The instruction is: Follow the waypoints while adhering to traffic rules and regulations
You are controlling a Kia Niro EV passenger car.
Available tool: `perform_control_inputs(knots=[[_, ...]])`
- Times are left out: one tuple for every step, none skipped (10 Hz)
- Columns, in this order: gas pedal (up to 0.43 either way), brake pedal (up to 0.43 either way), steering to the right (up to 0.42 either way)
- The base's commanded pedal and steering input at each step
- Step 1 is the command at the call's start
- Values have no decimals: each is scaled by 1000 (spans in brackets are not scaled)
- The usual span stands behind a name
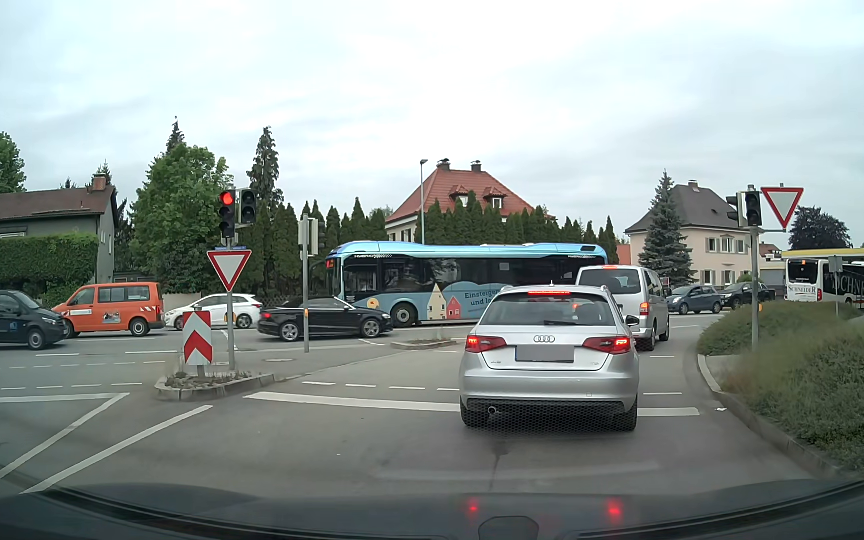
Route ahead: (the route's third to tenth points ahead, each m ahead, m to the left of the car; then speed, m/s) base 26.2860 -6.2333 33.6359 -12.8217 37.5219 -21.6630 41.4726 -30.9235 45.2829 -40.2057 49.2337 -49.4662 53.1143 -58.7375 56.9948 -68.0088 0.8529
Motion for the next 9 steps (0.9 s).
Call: perform_control_inputs(knots=[[0, 43, 89], [0, 49, 82], [0, 61, 74], [0, 67, 73], [0, 73, 71], [0, 79, 69], [0, 85, 67], [0, 91, 66], [0, 104, 65]])
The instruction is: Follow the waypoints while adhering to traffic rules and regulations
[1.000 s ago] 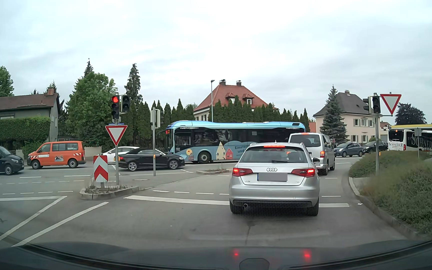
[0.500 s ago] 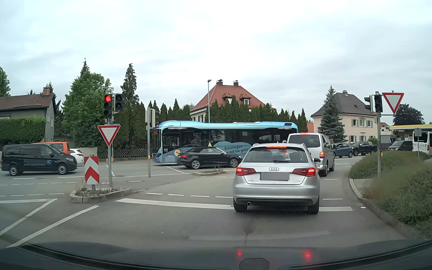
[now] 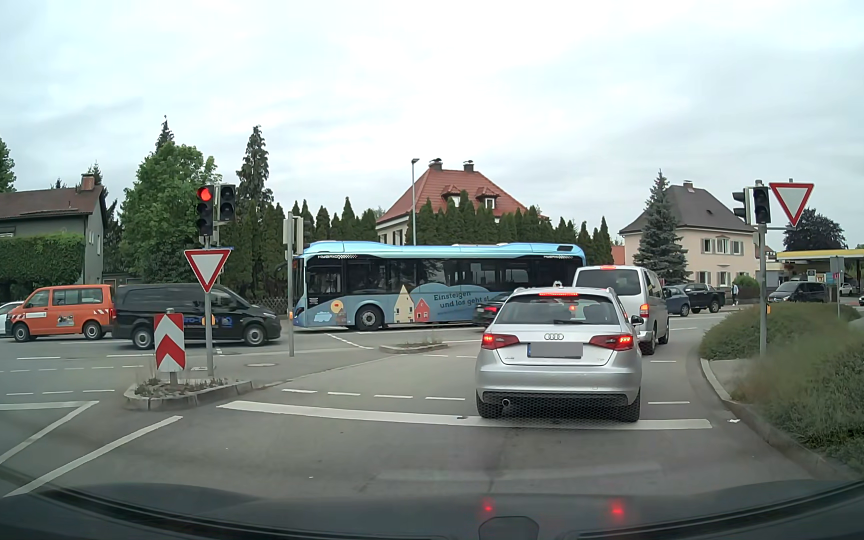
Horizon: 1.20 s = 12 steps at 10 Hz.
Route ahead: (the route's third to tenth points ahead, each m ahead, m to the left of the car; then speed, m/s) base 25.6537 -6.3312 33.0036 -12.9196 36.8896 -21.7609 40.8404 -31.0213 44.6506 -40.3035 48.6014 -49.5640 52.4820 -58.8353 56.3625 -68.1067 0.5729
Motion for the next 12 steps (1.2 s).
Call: perform_control_inputs(knots=[[0, 104, 64], [0, 104, 64], [0, 110, 64], [0, 116, 64], [0, 122, 63], [0, 128, 63], [0, 134, 63], [0, 140, 63], [0, 140, 63], [0, 140, 63], [0, 140, 63], [0, 140, 63]])
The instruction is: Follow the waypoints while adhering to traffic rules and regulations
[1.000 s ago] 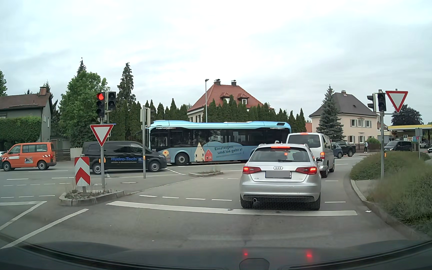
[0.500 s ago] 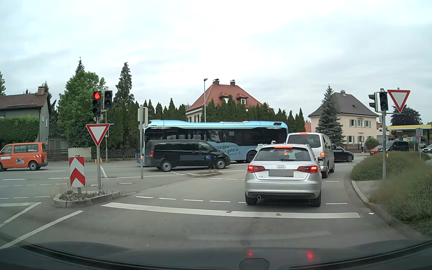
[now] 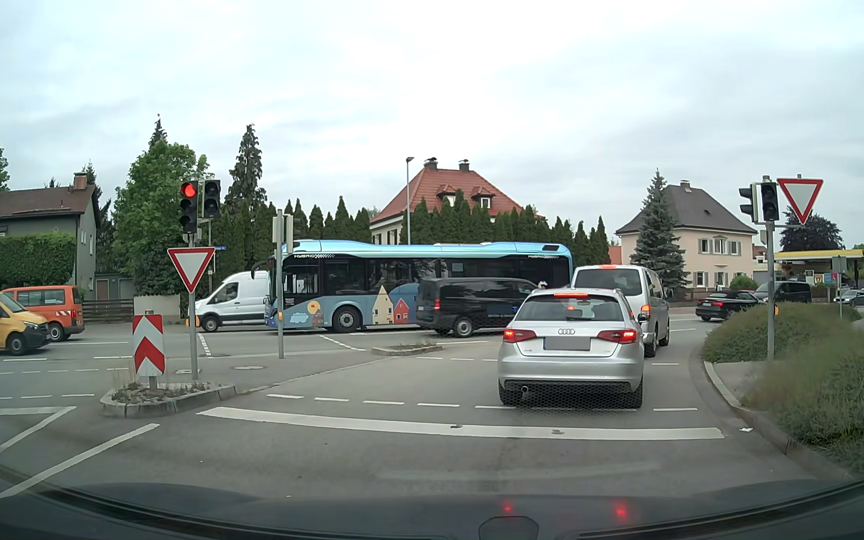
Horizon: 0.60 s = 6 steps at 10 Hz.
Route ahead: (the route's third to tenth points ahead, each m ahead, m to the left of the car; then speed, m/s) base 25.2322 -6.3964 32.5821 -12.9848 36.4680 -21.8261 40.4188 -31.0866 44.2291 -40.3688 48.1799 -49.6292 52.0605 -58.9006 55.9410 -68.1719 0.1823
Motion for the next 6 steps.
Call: perform_control_inputs(knots=[[0, 140, 63], [0, 140, 62], [0, 146, 62], [0, 152, 63], [0, 152, 62], [0, 152, 62]])
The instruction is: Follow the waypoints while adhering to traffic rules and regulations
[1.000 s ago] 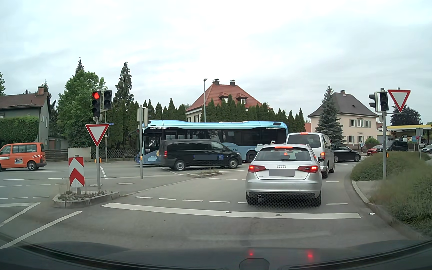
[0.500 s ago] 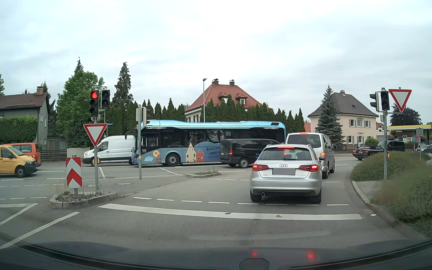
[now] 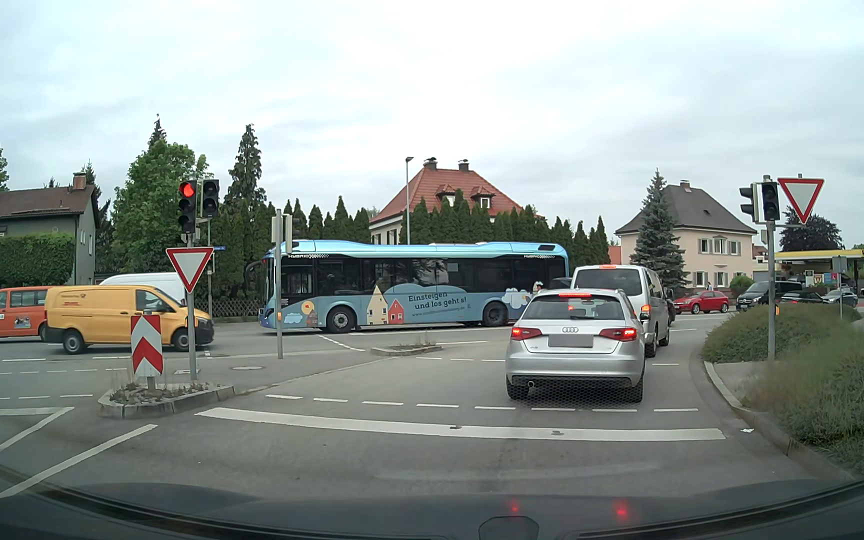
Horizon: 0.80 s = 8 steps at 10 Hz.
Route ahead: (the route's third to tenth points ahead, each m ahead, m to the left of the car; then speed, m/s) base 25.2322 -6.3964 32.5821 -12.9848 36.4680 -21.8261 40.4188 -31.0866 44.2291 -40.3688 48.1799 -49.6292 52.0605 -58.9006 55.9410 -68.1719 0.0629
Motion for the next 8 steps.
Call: perform_control_inputs(knots=[[0, 152, 62], [0, 152, 63], [0, 152, 62], [0, 152, 62], [0, 152, 62], [0, 152, 62], [0, 152, 62], [0, 152, 62]])
